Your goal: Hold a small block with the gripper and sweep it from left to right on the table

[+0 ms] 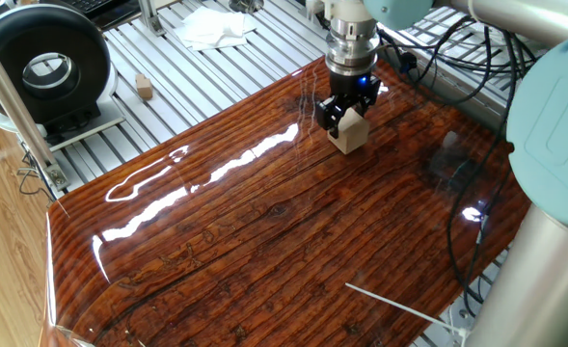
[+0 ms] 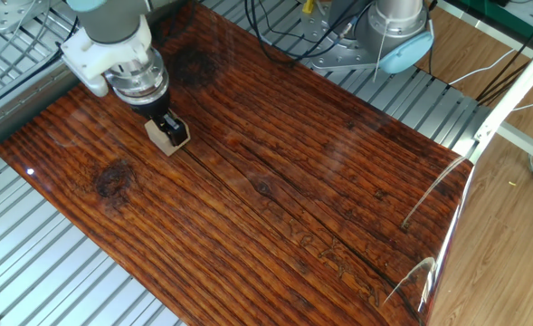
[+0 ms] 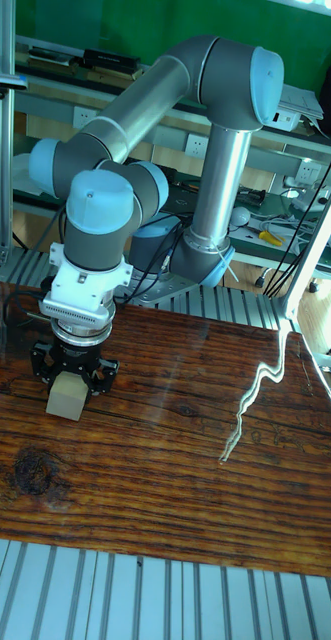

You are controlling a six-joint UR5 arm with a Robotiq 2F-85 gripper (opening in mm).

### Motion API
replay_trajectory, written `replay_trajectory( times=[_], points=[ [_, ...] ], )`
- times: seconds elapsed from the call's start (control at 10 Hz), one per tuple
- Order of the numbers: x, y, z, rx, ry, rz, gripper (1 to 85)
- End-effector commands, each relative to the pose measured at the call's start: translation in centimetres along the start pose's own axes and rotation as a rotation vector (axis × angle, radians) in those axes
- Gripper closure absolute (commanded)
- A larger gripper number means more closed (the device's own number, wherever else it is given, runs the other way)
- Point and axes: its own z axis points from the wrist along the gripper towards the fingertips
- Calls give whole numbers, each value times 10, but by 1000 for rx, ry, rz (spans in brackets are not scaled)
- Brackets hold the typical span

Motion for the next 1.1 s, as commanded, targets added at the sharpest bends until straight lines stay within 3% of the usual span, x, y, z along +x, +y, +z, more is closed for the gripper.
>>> replay_trajectory(
  times=[0.0, 0.2, 0.6, 0.9, 1.0],
  points=[
    [0, 4, 3, -14, -6, -15, 847],
    [-1, 5, 8, -45, -11, -27, 847],
    [3, 0, 9, -50, 0, -46, 847],
    [4, 8, -2, -112, 25, -48, 847],
    [-3, 15, -2, -143, -4, -41, 847]
  ],
)
